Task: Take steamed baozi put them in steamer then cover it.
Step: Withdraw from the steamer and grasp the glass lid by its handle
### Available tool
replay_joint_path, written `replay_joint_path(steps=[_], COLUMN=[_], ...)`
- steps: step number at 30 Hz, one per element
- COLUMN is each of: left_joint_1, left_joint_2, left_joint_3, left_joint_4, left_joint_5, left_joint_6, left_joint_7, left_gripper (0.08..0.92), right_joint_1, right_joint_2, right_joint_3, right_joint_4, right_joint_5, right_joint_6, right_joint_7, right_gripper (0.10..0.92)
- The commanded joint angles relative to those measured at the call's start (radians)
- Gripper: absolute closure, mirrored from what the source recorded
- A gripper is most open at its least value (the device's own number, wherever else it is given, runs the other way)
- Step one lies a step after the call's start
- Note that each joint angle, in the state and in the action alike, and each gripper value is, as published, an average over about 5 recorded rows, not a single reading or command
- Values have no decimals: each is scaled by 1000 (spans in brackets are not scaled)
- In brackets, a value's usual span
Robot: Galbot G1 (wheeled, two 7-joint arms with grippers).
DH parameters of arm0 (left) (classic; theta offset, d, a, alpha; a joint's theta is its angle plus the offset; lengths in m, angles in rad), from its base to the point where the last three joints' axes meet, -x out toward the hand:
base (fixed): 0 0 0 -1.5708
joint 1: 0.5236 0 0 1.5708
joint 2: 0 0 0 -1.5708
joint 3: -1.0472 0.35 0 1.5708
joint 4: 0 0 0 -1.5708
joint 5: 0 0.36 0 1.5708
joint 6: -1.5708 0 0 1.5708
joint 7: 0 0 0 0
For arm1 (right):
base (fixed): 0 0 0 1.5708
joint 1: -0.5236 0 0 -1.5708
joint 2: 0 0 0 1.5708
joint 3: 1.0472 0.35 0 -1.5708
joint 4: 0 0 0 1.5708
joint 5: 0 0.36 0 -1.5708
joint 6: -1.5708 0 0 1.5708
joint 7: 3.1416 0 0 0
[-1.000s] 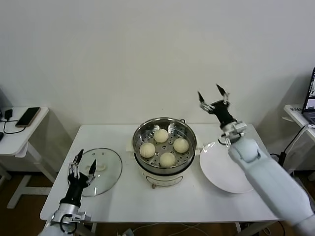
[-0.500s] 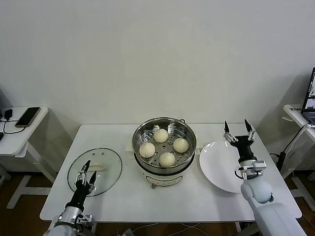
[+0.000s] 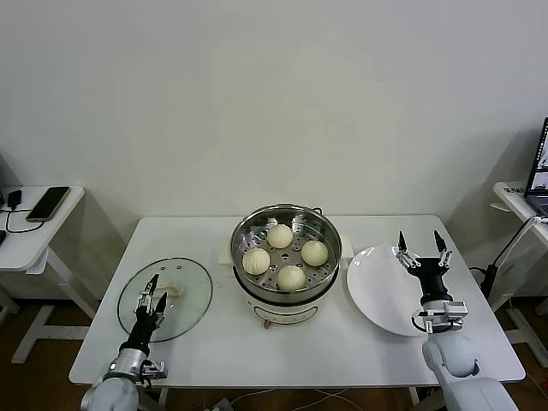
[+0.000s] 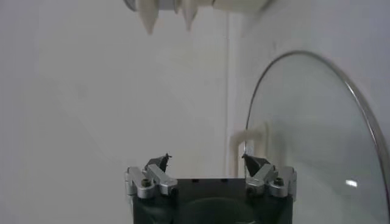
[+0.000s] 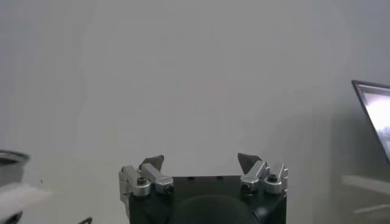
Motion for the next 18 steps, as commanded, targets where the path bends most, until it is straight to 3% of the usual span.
replay_joint_path(steps=[1, 18], left_joint_1=[-91, -124], left_joint_2=[-1, -23], left_joint_3=[16, 21], left_joint_4=[115, 129], left_joint_5=[16, 12], left_joint_6=[2, -3], left_joint_7=[-27, -39], left_gripper=[177, 177], right_joint_1=[-39, -56], right_joint_2=[9, 13], right_joint_3=[27, 38], right_joint_4=[4, 5], right_joint_5=[-11, -29], right_joint_6=[3, 5], right_joint_7=[1, -4], right_gripper=[203, 203])
